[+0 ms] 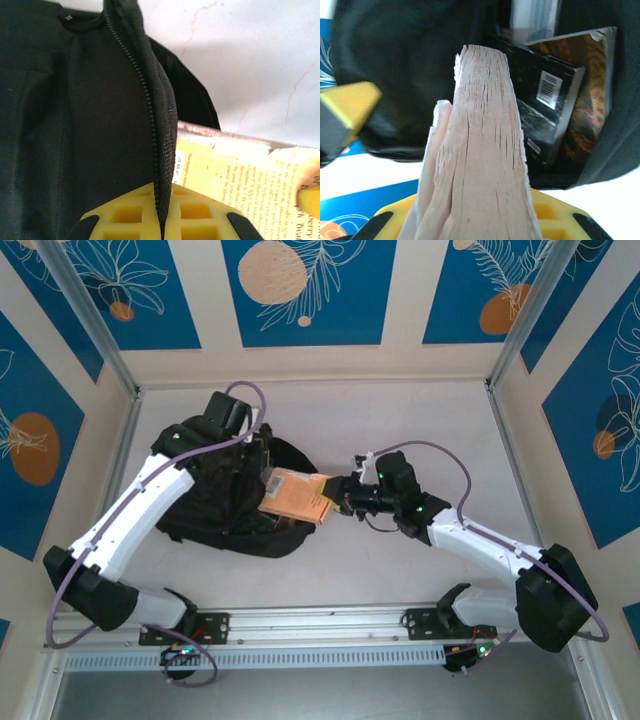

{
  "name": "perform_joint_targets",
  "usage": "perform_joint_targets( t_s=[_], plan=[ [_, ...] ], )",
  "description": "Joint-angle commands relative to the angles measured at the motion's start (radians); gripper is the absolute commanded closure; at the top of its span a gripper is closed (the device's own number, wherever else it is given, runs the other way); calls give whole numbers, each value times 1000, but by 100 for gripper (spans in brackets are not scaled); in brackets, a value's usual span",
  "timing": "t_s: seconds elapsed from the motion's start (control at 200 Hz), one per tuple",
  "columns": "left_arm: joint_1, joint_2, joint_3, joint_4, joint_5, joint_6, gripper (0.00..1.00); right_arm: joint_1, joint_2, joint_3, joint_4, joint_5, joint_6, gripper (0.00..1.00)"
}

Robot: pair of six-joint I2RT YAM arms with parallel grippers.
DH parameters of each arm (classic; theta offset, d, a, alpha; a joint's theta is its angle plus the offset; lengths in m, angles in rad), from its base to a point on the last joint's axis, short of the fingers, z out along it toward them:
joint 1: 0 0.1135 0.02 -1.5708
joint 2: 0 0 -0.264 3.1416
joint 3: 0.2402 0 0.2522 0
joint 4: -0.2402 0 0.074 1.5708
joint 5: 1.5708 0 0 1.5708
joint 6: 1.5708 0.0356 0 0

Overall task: Pack the student bag
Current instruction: Place the book in the student bag.

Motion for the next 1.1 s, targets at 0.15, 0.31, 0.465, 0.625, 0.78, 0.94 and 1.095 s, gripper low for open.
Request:
perform_joint_targets(
  t_s=[0.15,0.31,0.465,0.625,0.78,0.94,1.095],
  plan=[
    [9,-109,106,-41,-45,79,100,50,69,85,-72,16,-90,100],
    [9,-106,117,-45,-15,105,100,80,168,193,-52,-1,-88,100],
    [9,-105,116,-36,13,127,100,94,264,313,-38,-8,-56,100],
    [9,-105,128,-19,35,126,100,107,402,405,14,-2,-5,100],
    [8,-92,158,-7,49,120,100,129,548,435,175,34,73,100],
    [10,-83,159,14,72,107,100,173,714,571,235,23,52,100],
    [9,-66,121,48,126,82,100,227,807,664,217,79,-2,94]
  ],
)
